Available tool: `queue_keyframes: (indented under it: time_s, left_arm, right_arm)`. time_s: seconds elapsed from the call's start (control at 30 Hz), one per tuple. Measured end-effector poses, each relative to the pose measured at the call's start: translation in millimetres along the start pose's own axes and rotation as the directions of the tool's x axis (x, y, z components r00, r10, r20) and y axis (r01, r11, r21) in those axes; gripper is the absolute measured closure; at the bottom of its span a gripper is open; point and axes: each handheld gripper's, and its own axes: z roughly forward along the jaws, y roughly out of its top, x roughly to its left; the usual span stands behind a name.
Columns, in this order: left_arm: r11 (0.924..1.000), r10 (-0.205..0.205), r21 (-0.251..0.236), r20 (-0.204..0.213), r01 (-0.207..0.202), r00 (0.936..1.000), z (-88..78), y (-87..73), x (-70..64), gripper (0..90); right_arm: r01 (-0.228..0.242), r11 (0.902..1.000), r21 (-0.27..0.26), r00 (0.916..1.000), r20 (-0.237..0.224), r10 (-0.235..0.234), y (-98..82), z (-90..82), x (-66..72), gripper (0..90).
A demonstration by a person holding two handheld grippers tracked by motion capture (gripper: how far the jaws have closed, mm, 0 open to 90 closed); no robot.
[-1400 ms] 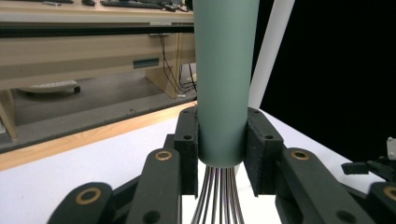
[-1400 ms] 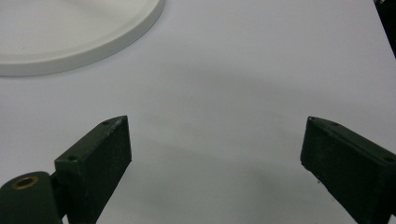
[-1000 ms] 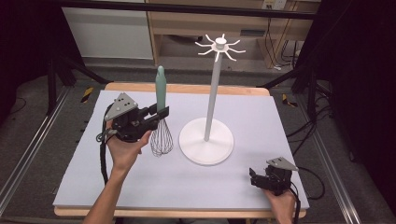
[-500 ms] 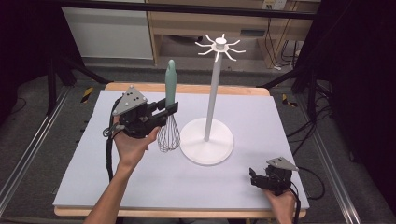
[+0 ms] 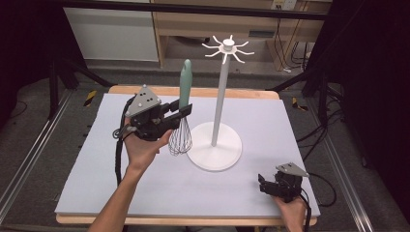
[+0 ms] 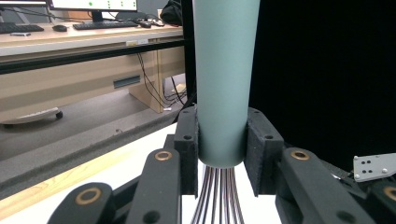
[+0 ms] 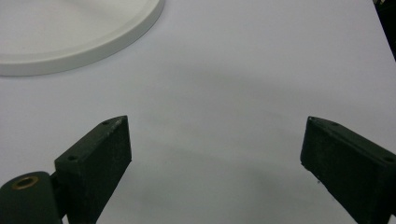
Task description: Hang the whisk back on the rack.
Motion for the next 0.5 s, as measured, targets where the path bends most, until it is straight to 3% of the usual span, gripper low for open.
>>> queue_keyframes:
  time_s: [0.5]
  left_arm:
    - [0.9998, 0.002, 0.018, -0.003, -0.002, 1.0000, 15.1, 13.1, 1.4, 68.8]
  right_arm:
    - [-0.001, 1.0000, -0.001, 1.0000, 0.000, 0.001, 0.5, 0.2, -0.4, 9.2]
